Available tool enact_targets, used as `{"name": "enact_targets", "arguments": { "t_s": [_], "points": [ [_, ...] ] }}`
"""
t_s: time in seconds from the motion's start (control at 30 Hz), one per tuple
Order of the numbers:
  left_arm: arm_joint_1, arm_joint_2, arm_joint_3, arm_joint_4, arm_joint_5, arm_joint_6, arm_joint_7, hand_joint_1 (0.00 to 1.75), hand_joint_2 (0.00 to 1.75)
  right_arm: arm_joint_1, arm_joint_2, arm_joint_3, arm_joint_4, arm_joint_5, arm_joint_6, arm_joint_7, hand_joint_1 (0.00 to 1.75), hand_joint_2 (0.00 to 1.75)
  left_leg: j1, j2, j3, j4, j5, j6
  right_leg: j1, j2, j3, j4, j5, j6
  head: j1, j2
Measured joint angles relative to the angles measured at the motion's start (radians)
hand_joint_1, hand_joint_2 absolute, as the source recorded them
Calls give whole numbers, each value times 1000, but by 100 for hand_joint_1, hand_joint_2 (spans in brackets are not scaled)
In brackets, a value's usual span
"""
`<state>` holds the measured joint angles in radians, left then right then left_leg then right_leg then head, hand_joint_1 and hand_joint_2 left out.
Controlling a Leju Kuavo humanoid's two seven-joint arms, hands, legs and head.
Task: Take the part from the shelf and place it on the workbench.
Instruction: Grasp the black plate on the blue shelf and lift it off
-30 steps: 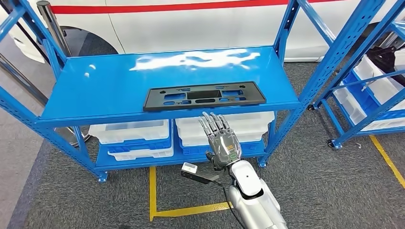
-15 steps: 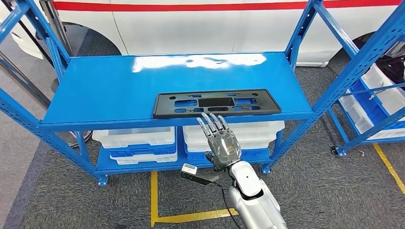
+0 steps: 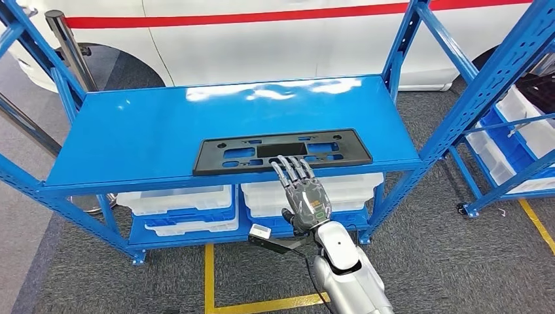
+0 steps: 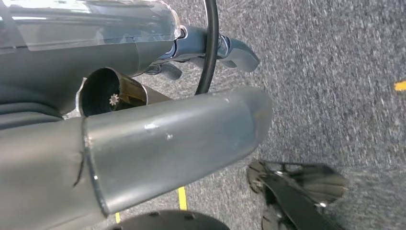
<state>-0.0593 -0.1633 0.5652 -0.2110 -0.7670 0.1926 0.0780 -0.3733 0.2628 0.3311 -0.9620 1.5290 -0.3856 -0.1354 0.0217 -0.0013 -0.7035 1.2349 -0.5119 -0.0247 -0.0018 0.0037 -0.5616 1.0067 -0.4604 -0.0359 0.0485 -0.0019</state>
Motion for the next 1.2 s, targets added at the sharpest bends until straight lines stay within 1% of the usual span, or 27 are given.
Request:
{"name": "enact_targets", "arguments": {
  "t_s": [0.03, 0.07, 0.1, 0.13, 0.27, 0.3, 0.33, 0.4, 0.43, 0.47, 0.5, 0.57, 0.6, 0.63, 0.7, 0.77, 0.8, 0.83, 0.87, 0.9, 0.93, 0.97, 1.0, 1.07, 1.1, 1.13, 1.2],
  "points": [
    [0, 0, 0, 0, -1, 0, 0, 0, 0, 0, 0, 0, 0, 0, 1, 0, 0, 175, 0, 1, 24, -67, 41, 1, -1, 1, 3, 7, -9, 4, 0, 0],
    [-1, 1, 0, 0, -2, 0, 0, 0, 0, -1, 0, 0, 0, -1, 2, 0, 0, 175, -1, 1, 50, -128, 69, 3, 1, 2, 5, 16, -19, 9, 0, 0],
    [-2, 1, 1, 0, -5, 0, 0, 0, 0, -1, 0, 0, 0, -1, 2, 0, 0, 175, -3, 1, 68, -169, 82, 8, 2, 3, 4, 22, -26, 14, 0, 0],
    [-4, 1, 1, 0, -8, 0, 0, 0, 0, -1, 0, 0, 0, -2, 2, 0, 0, 175, -4, 0, 77, -189, 82, 14, 4, 3, 2, 27, -32, 20, 0, 0],
    [-1, 0, 4, 0, -16, 0, 0, 0, 0, -2, 0, 0, -1, -3, 1, 0, 0, 175, -2, -2, 86, -200, 74, 39, 4, 1, 1, 39, -48, 38, 2, 0],
    [-2, 0, 5, 0, -18, 0, 0, 0, 0, -3, 0, 0, -2, -3, 1, 0, 0, 175, 0, -2, 92, -205, 74, 44, 2, 1, -12, 68, -63, 44, 2, 0],
    [-3, 0, 5, 0, -20, 0, 0, 0, 0, -4, 0, 0, -3, -3, 1, 0, 0, 175, 2, -1, 96, -207, 72, 49, -1, 1, -38, 118, -86, 50, 3, 0],
    [-4, 0, 7, 0, -27, 0, -1, 0, 0, -1, -1, 0, -2, -3, 1, 0, 0, 175, 2, -1, 102, -208, 65, 55, -7, 1, -116, 249, -131, 60, 4, 0],
    [-4, 0, 8, 0, -30, 0, -1, 0, 0, 2, -2, 0, -2, -3, 1, -1, 0, 175, 2, -1, 105, -208, 62, 55, -10, 1, -148, 294, -136, 63, 4, 0],
    [-3, 0, 9, 0, -34, 0, -1, 0, 0, 5, -3, 0, -2, -3, 1, -1, 0, 175, 2, -2, 109, -208, 58, 54, -12, 0, -163, 304, -121, 65, 4, 0],
    [-2, 0, 11, 0, -38, 0, -1, 0, 0, 6, -3, 0, -2, -3, 1, -2, 0, 175, 3, -2, 116, -208, 53, 53, -14, 0, -158, 274, -88, 65, 4, 0],
    [-2, -1, 17, 0, -46, 0, -1, 0, 0, 6, -3, 0, -2, -3, 1, -5, 0, 175, 3, -4, 131, -209, 43, 47, -15, -1, -107, 146, -5, 61, 4, 0],
    [-3, -1, 20, 0, -49, -1, -1, 0, 0, 6, -3, 0, -2, -3, 1, -6, 0, 175, 2, -4, 137, -209, 37, 42, -12, -1, -81, 88, 19, 57, 4, 0],
    [-4, -1, 22, 0, -50, -1, -1, 0, 0, 5, -3, 0, -2, -3, 1, -7, 0, 175, 1, -5, 141, -211, 34, 36, -8, -1, -64, 51, 28, 53, 4, 0],
    [-6, -1, 25, 0, -50, -1, -1, 0, 0, 6, -3, 0, -3, -2, 1, -9, 0, 175, 0, -4, 145, -215, 30, 23, -1, 1, -55, 31, 20, 43, 4, 0],
    [-6, -1, 26, 0, -50, -2, -1, 0, 0, 7, -2, 0, -5, -2, 1, -10, 0, 175, 1, -3, 148, -214, 22, 11, -5, 3, -45, 20, 18, 31, 4, 0],
    [-7, -1, 27, 0, -51, -2, -1, 0, 0, 6, -1, 0, -6, -2, 1, -11, 0, 175, 2, -2, 142, -195, 10, 6, -7, 3, -38, 14, 17, 25, 3, 0],
    [-8, -1, 29, 0, -52, -2, -1, 0, 0, 5, 1, 0, -7, -2, 1, -12, 0, 175, 3, -2, 123, -155, -9, 4, -10, 1, -30, 9, 15, 18, 3, 0],
    [-8, -2, 30, 0, -53, -2, -1, 0, 0, 6, 2, 0, -8, -1, 1, -13, 0, 175, 3, -2, 92, -94, -33, 2, -7, 0, -24, 8, 11, 12, 3, 0],
    [-7, -2, 31, 0, -54, -2, -1, 0, 0, 7, 3, 0, -8, -1, 1, -14, 0, 175, 3, -1, 51, -25, -56, 0, -5, -2, -19, 8, 7, 6, 3, 0],
    [-6, -2, 32, 0, -56, -3, -1, 0, 0, 10, 4, 0, -8, 0, 2, -14, 0, 175, 3, -1, 15, 33, -68, -1, -3, -3, -14, 9, 1, 3, 3, 0],
    [-4, -2, 33, 0, -59, -3, -1, 0, 0, 12, 4, 0, -7, 0, 2, -15, 0, 175, 3, -1, -9, 60, -62, -2, -1, -2, -9, 10, -4, 1, 3, 0],
    [-3, -2, 33, 0, -62, -3, -2, 0, 0, 14, 5, 0, -7, 0, 3, -15, 0, 175, 3, -1, -13, 49, -35, -1, 0, 0, -3, 13, -11, 2, 3, 0],
    [-2, -2, 36, 0, -66, -4, -2, 0, 0, 15, 8, 2, -6, 0, 3, -17, 0, 175, 2, -1, 23, -63, 48, 5, 0, 2, 10, 21, -28, 6, 3, 0],
    [-3, -2, 37, 0, -67, -4, -3, 0, 0, 14, 9, 3, -6, 0, 3, -18, 0, 175, 0, -1, 46, -119, 76, 9, 2, 3, 13, 27, -38, 11, 3, 0],
    [-4, -2, 39, 0, -69, -5, -3, 0, 0, 14, 11, 4, -5, 1, 3, -19, 0, 175, -2, -1, 62, -158, 87, 14, 3, 3, 13, 31, -44, 16, 3, 0],
    [-6, -2, 43, 0, -70, -6, -3, 0, 0, 14, 13, 6, -3, 2, 2, -21, 0, 175, -6, -3, 72, -182, 79, 24, 6, 3, 10, 34, -51, 26, 3, 0]
  ]
}}
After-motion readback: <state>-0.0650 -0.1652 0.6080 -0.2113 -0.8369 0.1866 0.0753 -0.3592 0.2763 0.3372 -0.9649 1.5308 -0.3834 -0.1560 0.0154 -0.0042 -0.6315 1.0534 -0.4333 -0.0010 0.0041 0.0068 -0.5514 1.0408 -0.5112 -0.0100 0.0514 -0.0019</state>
